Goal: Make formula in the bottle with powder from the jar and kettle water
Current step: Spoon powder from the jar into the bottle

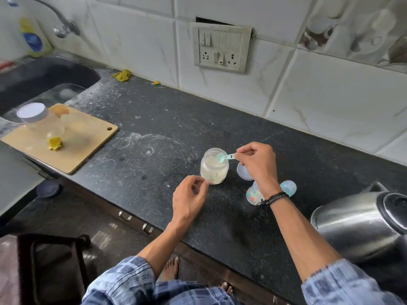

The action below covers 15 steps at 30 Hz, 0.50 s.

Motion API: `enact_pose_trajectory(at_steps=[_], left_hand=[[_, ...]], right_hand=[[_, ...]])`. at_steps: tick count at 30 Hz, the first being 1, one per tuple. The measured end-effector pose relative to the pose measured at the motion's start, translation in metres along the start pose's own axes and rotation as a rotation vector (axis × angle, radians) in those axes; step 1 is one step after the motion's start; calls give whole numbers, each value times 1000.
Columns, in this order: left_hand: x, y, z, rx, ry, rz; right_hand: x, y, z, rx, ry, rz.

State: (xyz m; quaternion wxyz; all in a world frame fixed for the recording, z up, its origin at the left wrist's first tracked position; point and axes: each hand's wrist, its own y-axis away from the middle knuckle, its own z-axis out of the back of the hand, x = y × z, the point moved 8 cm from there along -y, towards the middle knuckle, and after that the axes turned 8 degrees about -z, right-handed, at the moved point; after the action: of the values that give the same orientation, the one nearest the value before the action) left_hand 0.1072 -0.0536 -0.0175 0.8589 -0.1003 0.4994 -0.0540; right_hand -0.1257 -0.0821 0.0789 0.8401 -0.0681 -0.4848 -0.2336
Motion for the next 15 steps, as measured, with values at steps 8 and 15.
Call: enact_pose_trajectory(at_steps=[8, 15], left_hand=[[7, -7, 10, -32, 7, 5], [2, -7, 12, -45, 14, -84]], right_hand=[[16, -8, -43, 93, 315, 100], [22, -6, -39, 50, 268, 160]])
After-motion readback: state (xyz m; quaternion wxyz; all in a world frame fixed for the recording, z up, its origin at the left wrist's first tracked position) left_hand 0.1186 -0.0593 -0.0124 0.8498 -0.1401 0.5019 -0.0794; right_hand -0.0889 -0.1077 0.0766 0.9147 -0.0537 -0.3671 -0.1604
